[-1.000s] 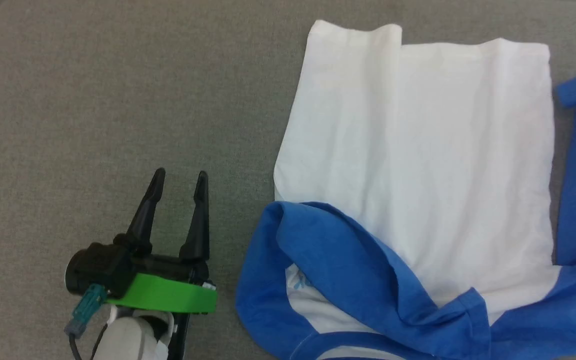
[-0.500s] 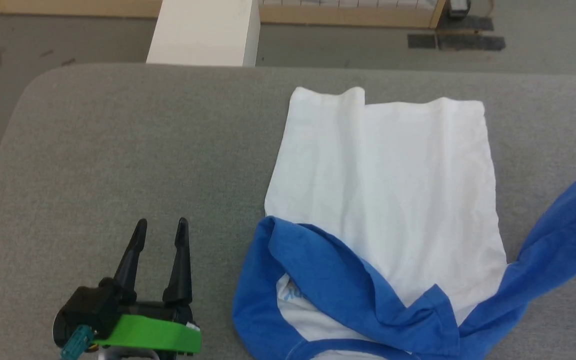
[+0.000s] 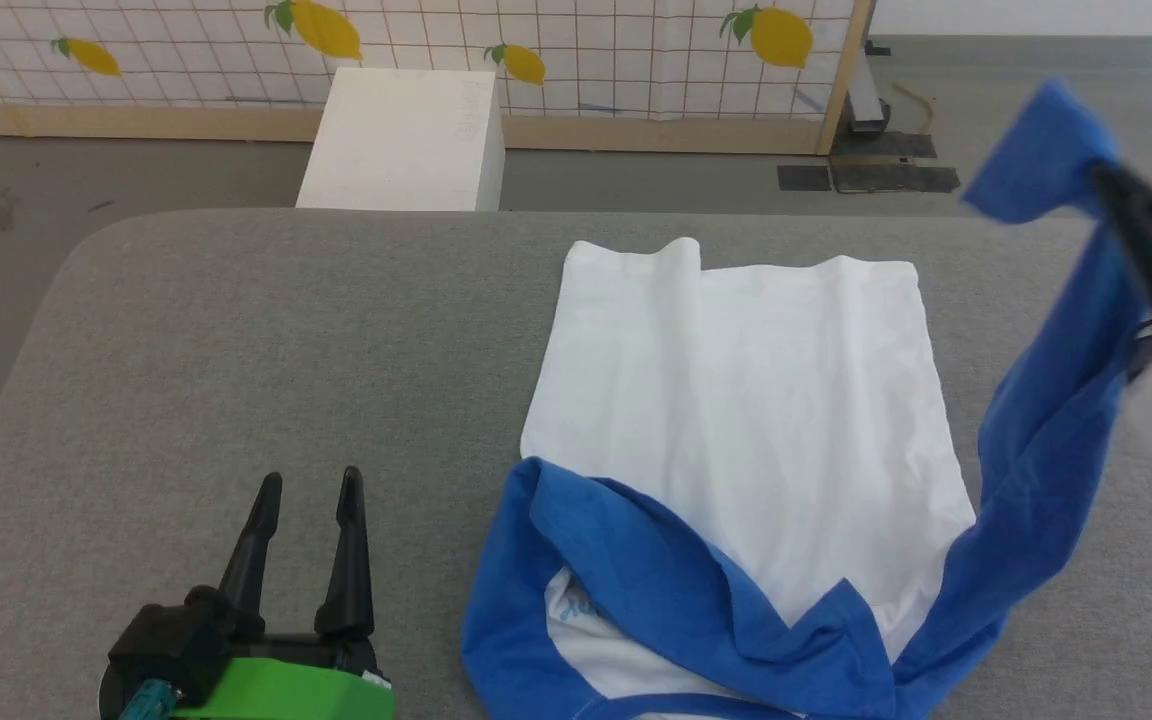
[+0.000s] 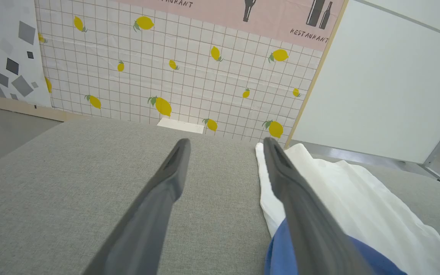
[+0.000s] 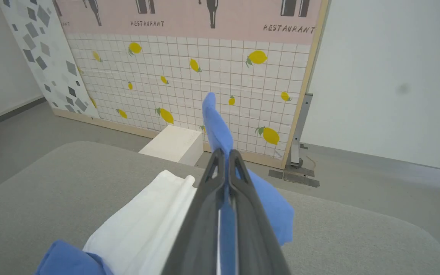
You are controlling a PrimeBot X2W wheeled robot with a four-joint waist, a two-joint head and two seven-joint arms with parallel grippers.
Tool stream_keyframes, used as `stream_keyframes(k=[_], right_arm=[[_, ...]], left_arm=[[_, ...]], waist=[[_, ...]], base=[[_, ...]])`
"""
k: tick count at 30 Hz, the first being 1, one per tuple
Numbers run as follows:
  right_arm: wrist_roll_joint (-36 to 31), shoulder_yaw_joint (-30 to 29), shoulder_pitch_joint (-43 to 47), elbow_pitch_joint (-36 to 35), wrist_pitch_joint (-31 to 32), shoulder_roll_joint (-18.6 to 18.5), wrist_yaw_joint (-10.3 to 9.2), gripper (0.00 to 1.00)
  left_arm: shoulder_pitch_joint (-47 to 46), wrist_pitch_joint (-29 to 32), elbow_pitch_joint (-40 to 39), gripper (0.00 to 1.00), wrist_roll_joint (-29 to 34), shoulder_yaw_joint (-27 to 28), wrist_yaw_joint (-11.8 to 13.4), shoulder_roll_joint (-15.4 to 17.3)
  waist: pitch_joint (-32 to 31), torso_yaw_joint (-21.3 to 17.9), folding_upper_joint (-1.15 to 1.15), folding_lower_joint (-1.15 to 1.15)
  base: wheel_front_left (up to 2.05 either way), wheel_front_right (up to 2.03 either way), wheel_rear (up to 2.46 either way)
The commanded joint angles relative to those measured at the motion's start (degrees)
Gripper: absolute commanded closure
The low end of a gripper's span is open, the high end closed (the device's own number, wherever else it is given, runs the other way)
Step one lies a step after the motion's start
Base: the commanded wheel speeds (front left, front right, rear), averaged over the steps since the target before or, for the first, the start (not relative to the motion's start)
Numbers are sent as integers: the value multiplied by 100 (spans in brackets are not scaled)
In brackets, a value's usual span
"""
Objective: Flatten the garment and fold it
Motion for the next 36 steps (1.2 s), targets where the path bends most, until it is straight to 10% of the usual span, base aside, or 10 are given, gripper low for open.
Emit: stream_keyframes(k=[1,19,36], right_arm=[[30,202,122,-86,19,112,-8,100],[-308,3057,343,1575,-985,891,-8,100],[-958,3762,659,4593,-1890,1326,-8,100]], left_arm=[[84,0,-19,0,-9,23,38,47],[99,27,107,0,-27,-86,95,65],[152,11,275,0,-66,-200,119,51]], waist=[[-1,67,0,0],[-9,786,0,0],[-135,1060,0,0]], base=[[0,0,0],[0,0,0],[0,0,0]])
